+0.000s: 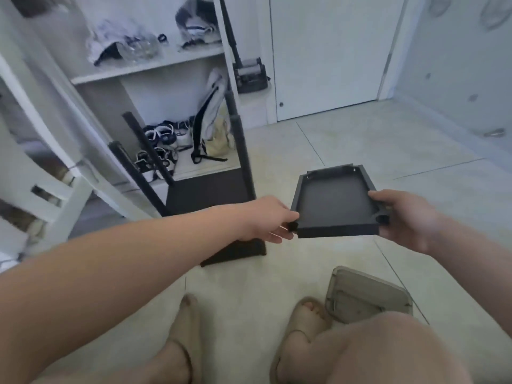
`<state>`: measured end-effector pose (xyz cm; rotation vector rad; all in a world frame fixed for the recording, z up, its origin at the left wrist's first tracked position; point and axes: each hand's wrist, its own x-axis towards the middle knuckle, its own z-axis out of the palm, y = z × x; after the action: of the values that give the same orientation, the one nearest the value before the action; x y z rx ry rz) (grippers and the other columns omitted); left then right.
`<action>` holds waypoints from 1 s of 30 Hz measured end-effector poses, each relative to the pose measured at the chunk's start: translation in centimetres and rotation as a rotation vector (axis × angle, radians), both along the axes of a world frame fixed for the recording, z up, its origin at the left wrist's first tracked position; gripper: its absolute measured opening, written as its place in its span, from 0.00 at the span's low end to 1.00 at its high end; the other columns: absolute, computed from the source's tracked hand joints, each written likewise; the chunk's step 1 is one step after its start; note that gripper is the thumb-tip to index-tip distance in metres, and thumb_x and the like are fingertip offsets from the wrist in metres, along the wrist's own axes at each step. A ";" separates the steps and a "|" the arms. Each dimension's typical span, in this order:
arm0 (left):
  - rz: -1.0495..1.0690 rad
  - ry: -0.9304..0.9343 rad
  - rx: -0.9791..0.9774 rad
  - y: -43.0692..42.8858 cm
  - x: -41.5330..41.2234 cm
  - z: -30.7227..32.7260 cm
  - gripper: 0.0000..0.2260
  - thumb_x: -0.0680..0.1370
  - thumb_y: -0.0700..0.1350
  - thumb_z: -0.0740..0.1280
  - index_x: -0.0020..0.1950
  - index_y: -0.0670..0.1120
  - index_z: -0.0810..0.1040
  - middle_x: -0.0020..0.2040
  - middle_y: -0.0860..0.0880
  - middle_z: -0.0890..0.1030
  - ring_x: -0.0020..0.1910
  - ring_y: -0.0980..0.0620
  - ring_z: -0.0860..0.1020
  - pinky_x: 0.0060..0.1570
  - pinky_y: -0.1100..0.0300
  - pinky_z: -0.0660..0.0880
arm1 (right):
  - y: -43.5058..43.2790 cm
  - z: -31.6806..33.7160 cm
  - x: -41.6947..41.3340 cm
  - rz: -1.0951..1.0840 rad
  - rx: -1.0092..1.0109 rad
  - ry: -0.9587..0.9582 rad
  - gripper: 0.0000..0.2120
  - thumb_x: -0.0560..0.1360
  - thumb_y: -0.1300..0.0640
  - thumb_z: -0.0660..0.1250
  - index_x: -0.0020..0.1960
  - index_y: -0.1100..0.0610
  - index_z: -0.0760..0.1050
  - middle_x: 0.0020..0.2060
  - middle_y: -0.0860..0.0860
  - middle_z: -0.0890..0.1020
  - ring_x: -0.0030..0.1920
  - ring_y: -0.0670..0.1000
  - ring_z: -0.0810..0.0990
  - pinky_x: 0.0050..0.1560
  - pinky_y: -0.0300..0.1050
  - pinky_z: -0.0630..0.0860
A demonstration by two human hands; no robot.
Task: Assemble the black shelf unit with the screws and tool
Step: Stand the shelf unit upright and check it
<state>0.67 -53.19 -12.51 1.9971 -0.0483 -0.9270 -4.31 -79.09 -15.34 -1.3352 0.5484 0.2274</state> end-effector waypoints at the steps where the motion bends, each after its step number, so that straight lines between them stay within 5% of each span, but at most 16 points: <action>1: 0.007 -0.044 0.003 1.2 -0.8 1.6 0.07 0.83 0.46 0.63 0.51 0.45 0.78 0.43 0.48 0.82 0.38 0.55 0.83 0.52 0.54 0.80 | 1.1 1.8 -0.5 0.009 0.004 -0.025 0.09 0.81 0.55 0.65 0.57 0.59 0.77 0.50 0.57 0.79 0.52 0.57 0.73 0.61 0.55 0.71; 4: 0.053 -0.171 0.020 4.9 -2.7 6.4 0.08 0.84 0.47 0.62 0.56 0.45 0.78 0.49 0.47 0.82 0.40 0.56 0.84 0.39 0.60 0.80 | 5.0 6.8 -1.1 0.043 0.017 -0.103 0.18 0.81 0.55 0.65 0.67 0.62 0.75 0.54 0.58 0.77 0.53 0.57 0.72 0.65 0.54 0.71; 7: 0.107 -0.300 0.053 9.2 -4.1 10.7 0.09 0.84 0.49 0.61 0.62 0.48 0.75 0.50 0.49 0.82 0.41 0.56 0.85 0.42 0.60 0.81 | 9.3 11.2 -0.8 0.080 0.038 -0.166 0.16 0.81 0.55 0.65 0.65 0.62 0.77 0.52 0.57 0.80 0.50 0.56 0.76 0.68 0.56 0.74; 10: 0.085 -0.478 0.148 13.4 -4.9 15.0 0.18 0.84 0.50 0.60 0.74 0.49 0.69 0.51 0.55 0.78 0.46 0.55 0.83 0.44 0.59 0.81 | 13.6 15.2 -0.2 0.069 0.065 -0.201 0.05 0.81 0.56 0.65 0.50 0.57 0.75 0.43 0.54 0.78 0.35 0.50 0.79 0.40 0.44 0.80; 17: -0.138 -0.801 0.349 20.0 -5.5 20.4 0.25 0.79 0.58 0.67 0.74 0.52 0.70 0.69 0.55 0.75 0.65 0.57 0.75 0.64 0.59 0.69 | 21.0 20.2 -0.4 0.027 0.035 -0.270 0.03 0.81 0.60 0.66 0.48 0.58 0.74 0.40 0.55 0.80 0.38 0.55 0.80 0.33 0.45 0.79; 22: -0.262 -1.247 0.585 20.4 -6.0 21.0 0.11 0.79 0.52 0.68 0.61 0.56 0.77 0.52 0.56 0.82 0.49 0.54 0.79 0.50 0.54 0.74 | 24.3 23.7 -1.1 0.020 0.095 -0.369 0.05 0.79 0.60 0.69 0.49 0.60 0.74 0.42 0.57 0.78 0.40 0.57 0.82 0.38 0.47 0.81; 26: -0.091 -1.553 0.580 22.1 -6.5 22.1 0.04 0.81 0.48 0.64 0.55 0.51 0.74 0.39 0.55 0.77 0.40 0.48 0.77 0.32 0.57 0.61 | 26.9 26.7 -1.8 0.019 0.060 -0.446 0.08 0.79 0.56 0.70 0.51 0.61 0.75 0.36 0.56 0.81 0.31 0.53 0.83 0.33 0.43 0.81; 30: 0.065 -1.572 0.408 25.4 -5.8 23.5 0.03 0.82 0.49 0.64 0.53 0.52 0.71 0.34 0.59 0.69 0.36 0.51 0.72 0.29 0.61 0.59 | 29.4 28.9 -1.3 0.130 -0.030 -0.491 0.17 0.78 0.44 0.69 0.54 0.58 0.77 0.47 0.57 0.85 0.47 0.57 0.86 0.39 0.48 0.83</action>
<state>-5.15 -27.78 10.98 2.5776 -0.6832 0.9126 -5.66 -49.67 13.58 -1.3959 0.0515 -0.0071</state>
